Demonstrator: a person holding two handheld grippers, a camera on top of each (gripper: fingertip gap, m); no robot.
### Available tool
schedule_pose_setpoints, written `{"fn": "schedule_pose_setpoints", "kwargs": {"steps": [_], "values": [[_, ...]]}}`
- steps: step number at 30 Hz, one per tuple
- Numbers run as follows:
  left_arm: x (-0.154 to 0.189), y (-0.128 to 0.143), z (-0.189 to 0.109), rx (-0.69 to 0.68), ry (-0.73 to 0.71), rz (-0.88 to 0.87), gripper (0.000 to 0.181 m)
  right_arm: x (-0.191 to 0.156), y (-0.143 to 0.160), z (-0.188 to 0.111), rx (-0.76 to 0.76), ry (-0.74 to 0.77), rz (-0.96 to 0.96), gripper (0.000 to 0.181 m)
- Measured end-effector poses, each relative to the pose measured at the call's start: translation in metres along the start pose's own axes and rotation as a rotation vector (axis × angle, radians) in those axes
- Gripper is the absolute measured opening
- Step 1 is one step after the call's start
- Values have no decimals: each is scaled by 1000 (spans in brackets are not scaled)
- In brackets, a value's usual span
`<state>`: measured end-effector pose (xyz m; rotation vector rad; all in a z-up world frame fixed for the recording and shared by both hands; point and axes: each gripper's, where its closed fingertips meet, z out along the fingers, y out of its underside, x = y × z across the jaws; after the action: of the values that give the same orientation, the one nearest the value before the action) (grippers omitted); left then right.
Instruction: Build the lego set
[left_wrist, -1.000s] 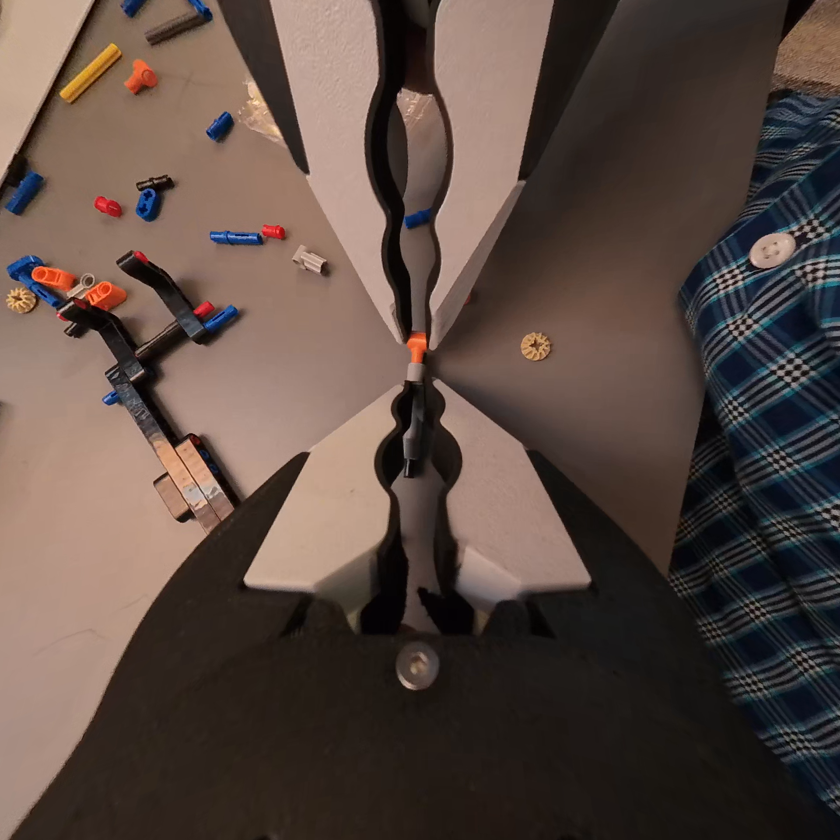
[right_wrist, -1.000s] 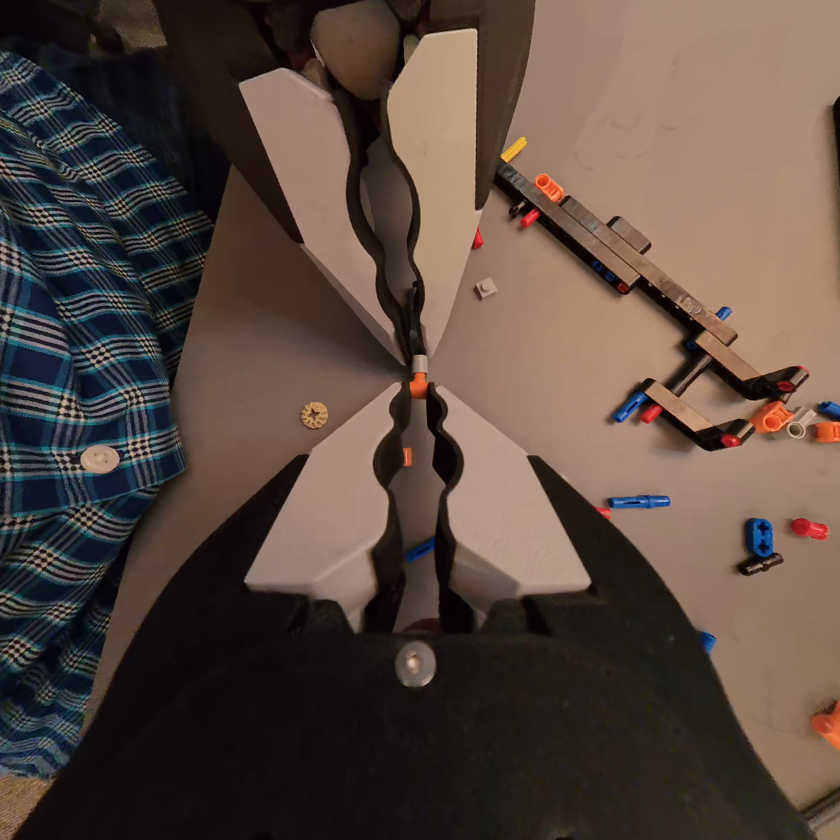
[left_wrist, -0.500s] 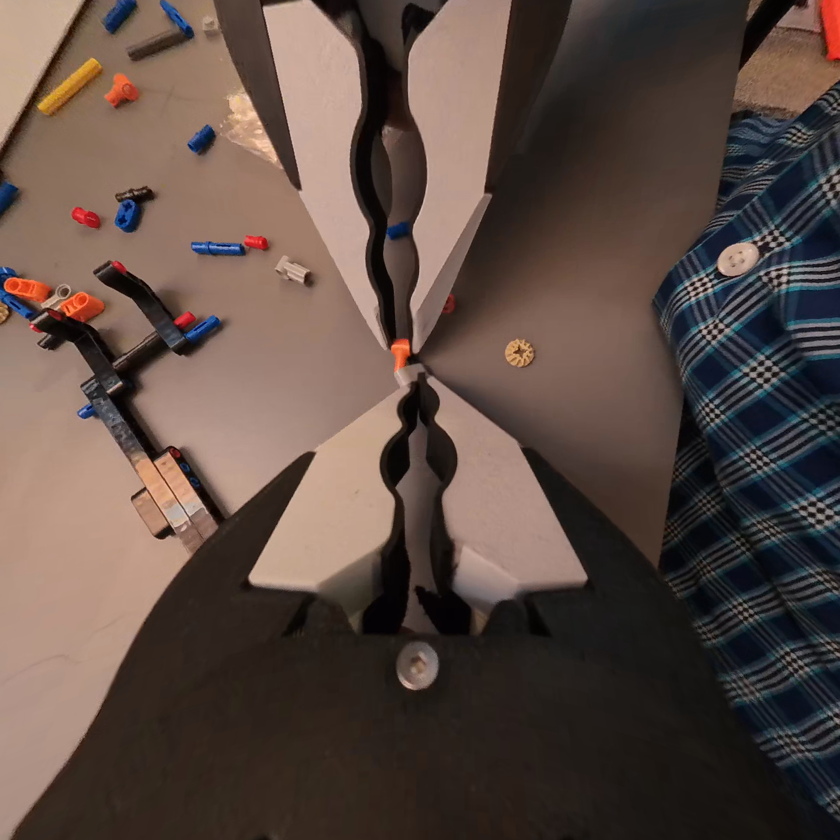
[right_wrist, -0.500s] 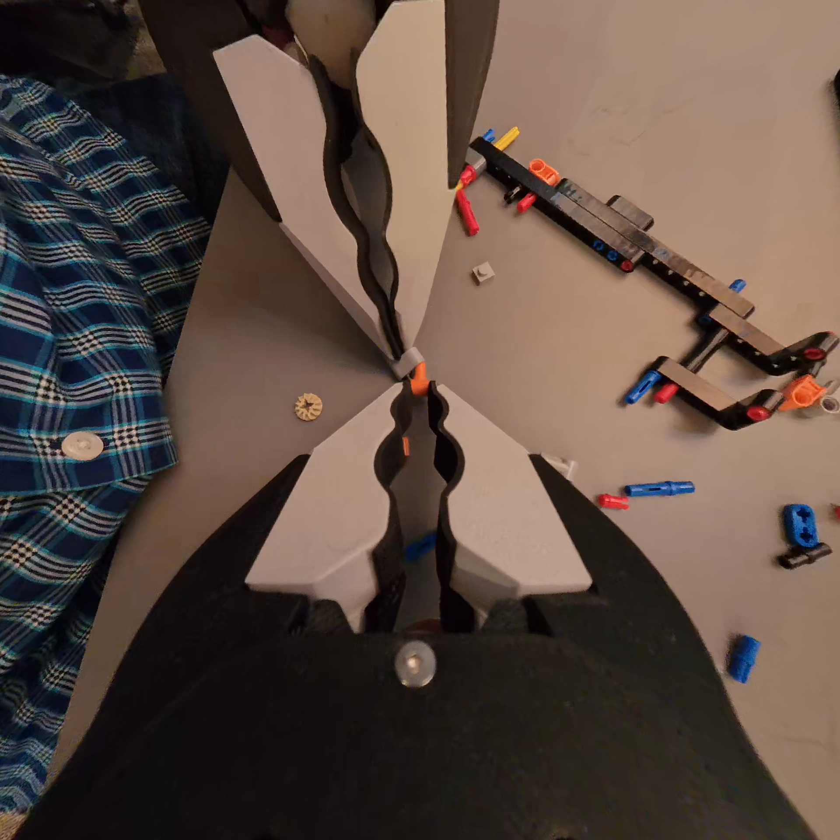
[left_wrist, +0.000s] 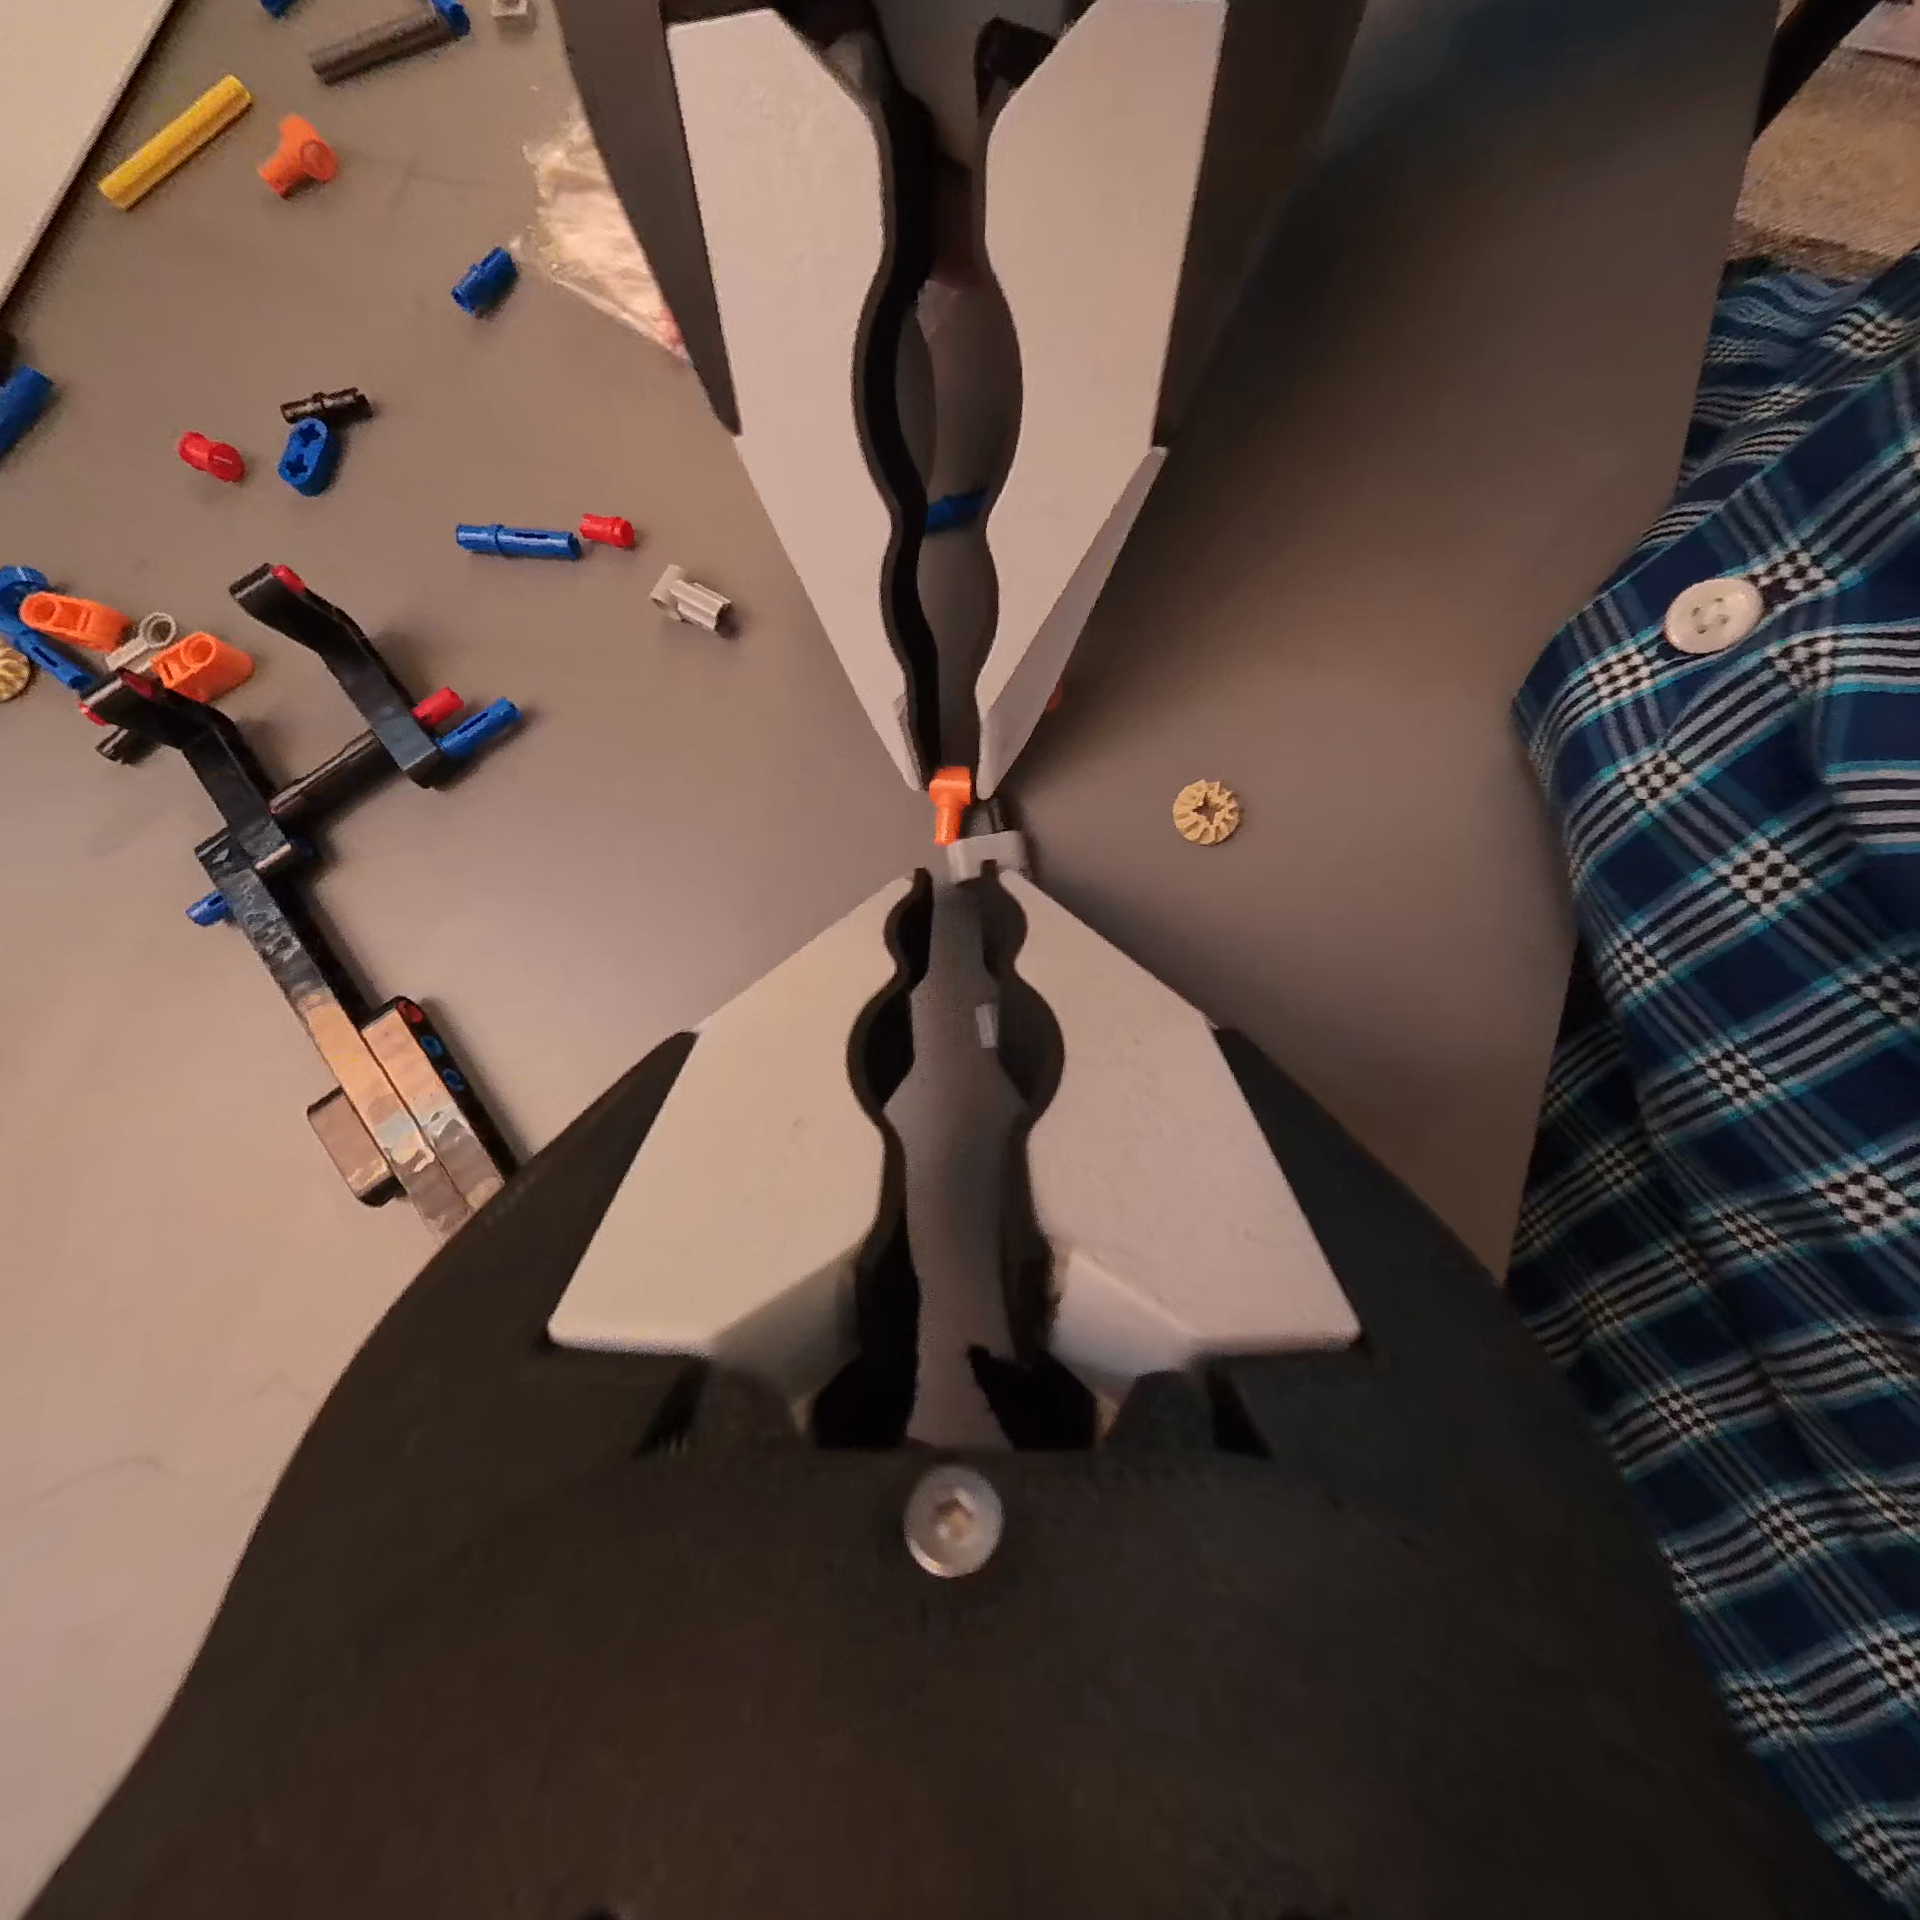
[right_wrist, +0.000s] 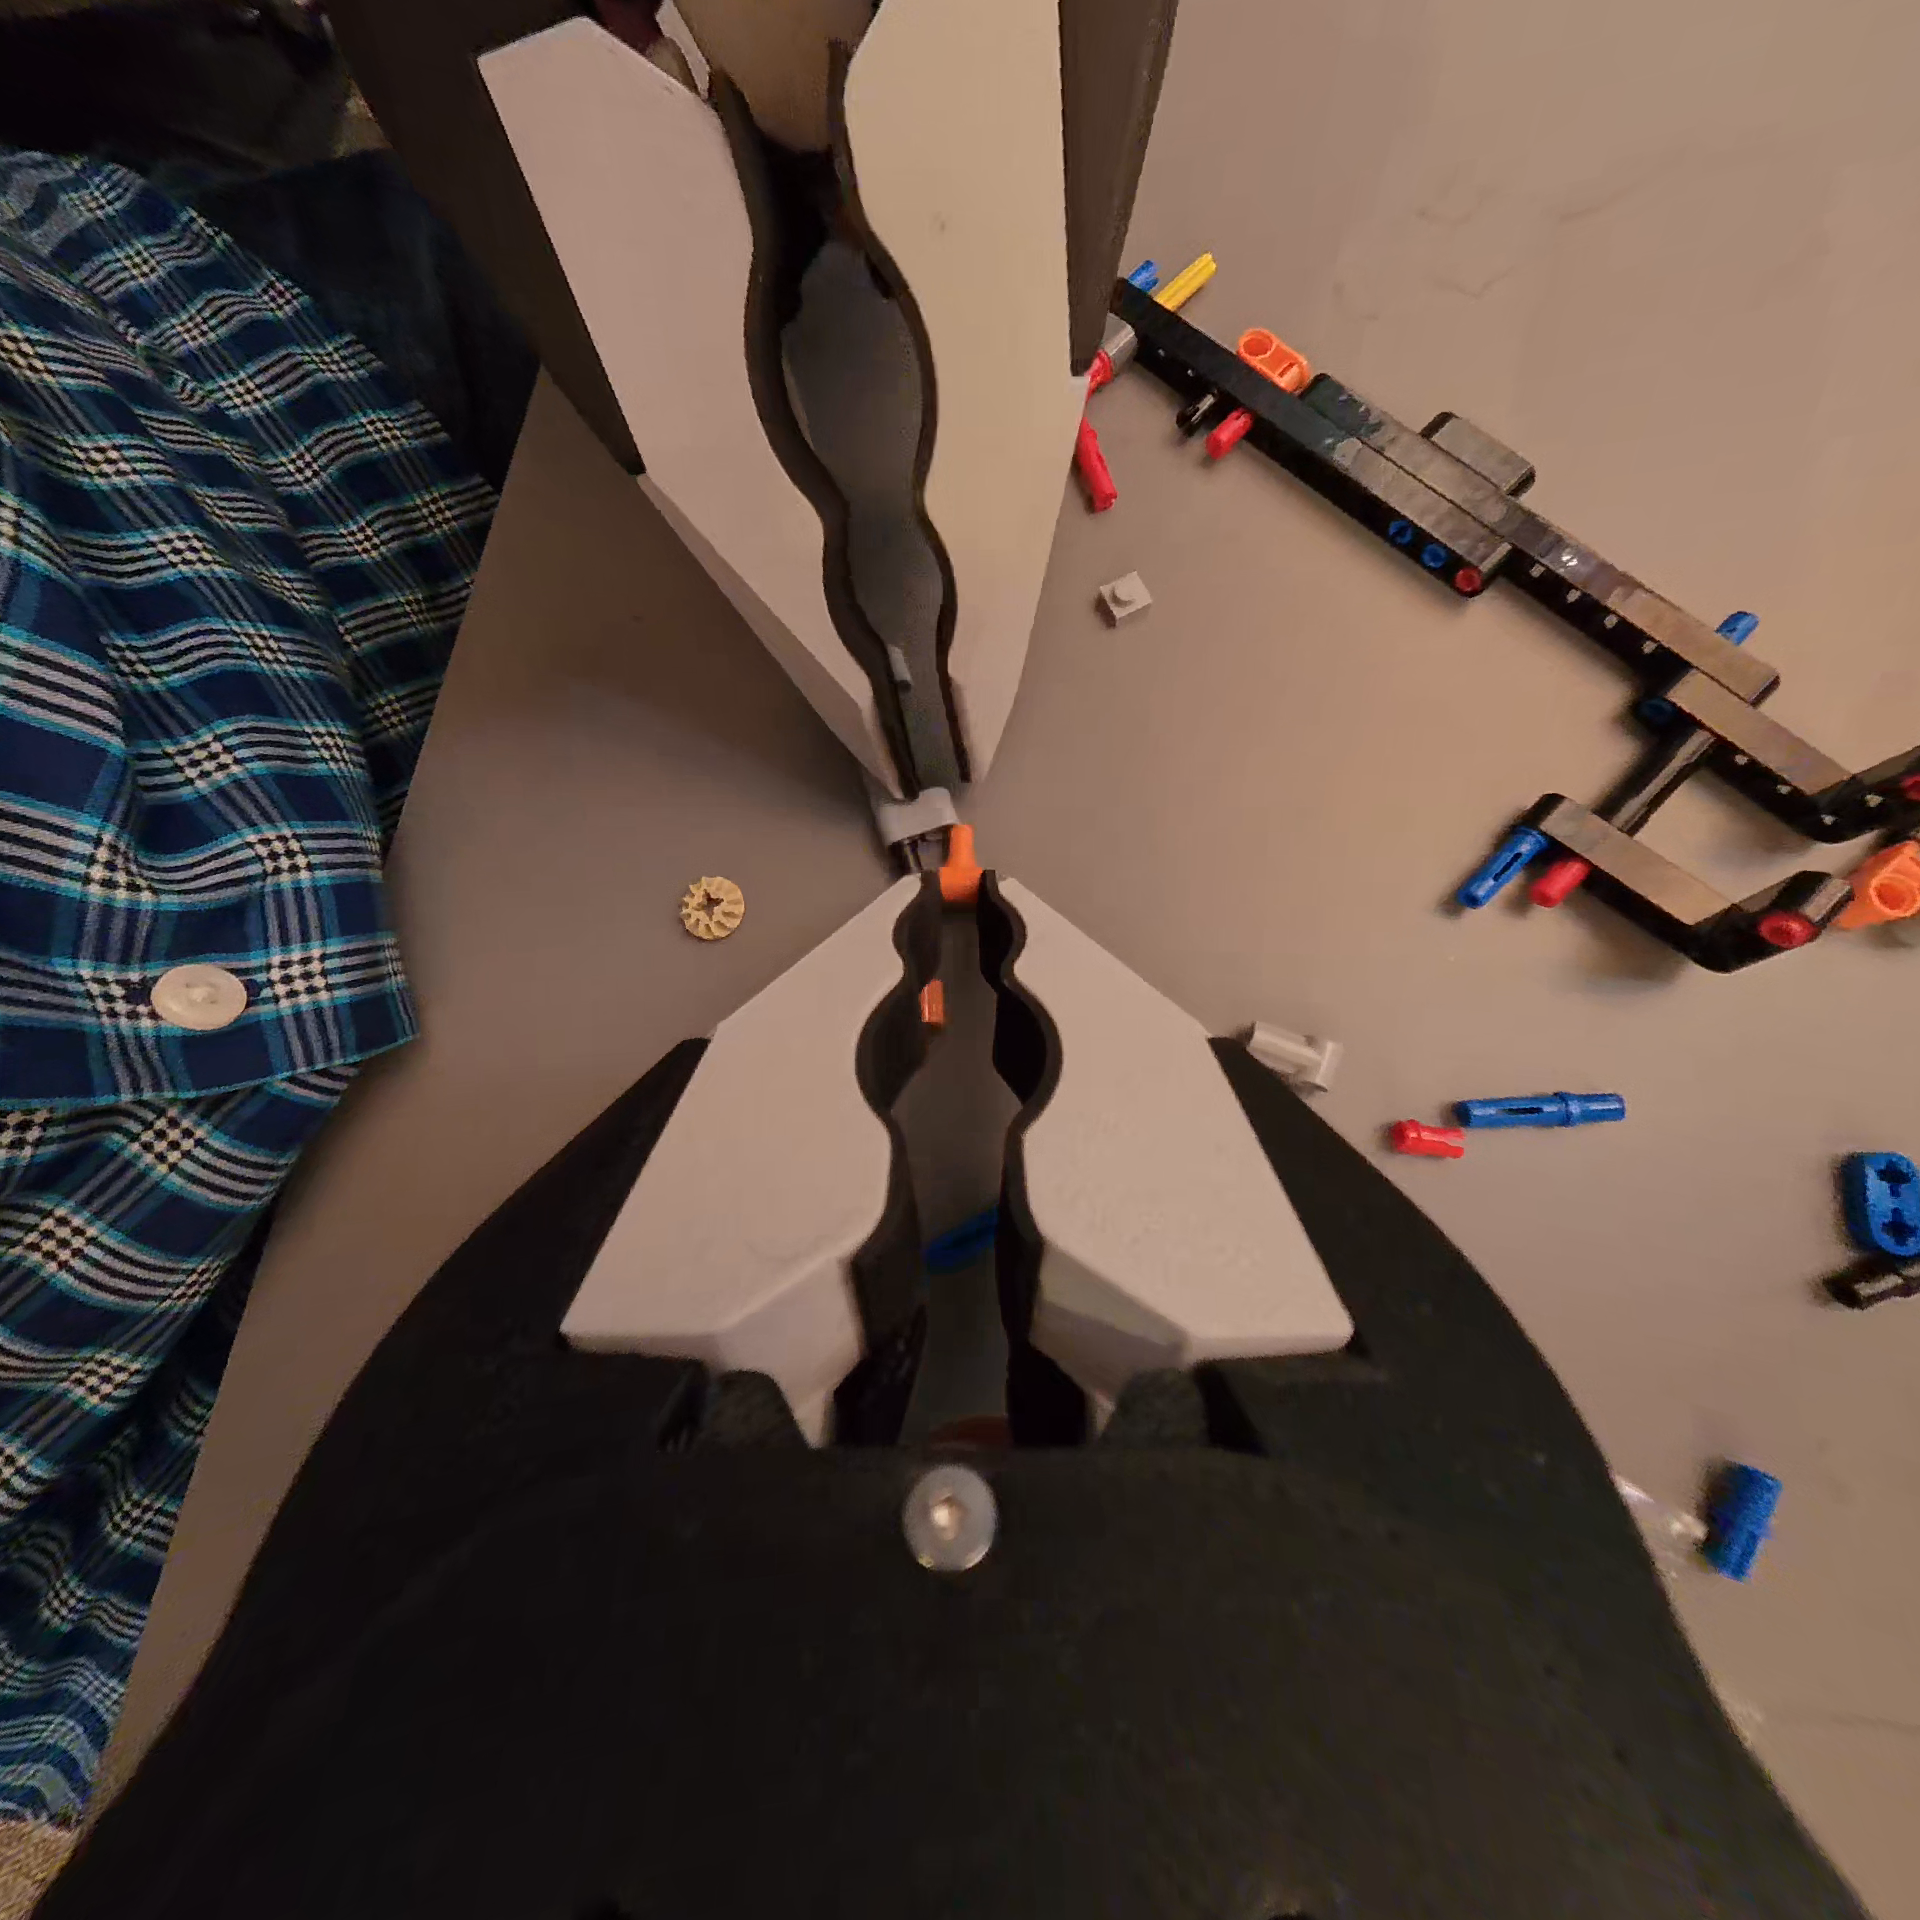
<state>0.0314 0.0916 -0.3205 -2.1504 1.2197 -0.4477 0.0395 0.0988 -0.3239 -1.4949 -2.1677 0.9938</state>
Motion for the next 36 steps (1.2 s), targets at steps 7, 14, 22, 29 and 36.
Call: {"fn": "schedule_pose_setpoints", "kwargs": {"steps": [7,14,22,29,36], "values": [[2,-1,-5,-4,43,-72,21,-2,-1,-1,1,-7,-2,5],[14,4,0,-63,55,-14,18,-11,3,-2,-15,-47,-26,5],[18,3,2,-58,73,12,5,-13,4,-2,-19,-36,-28,5],[18,3,1,-41,89,-4,5,-11,3,-3,1,-15,-37,5],[18,3,0,-20,113,-26,5,-10,4,-2,21,20,-74,5]]}}
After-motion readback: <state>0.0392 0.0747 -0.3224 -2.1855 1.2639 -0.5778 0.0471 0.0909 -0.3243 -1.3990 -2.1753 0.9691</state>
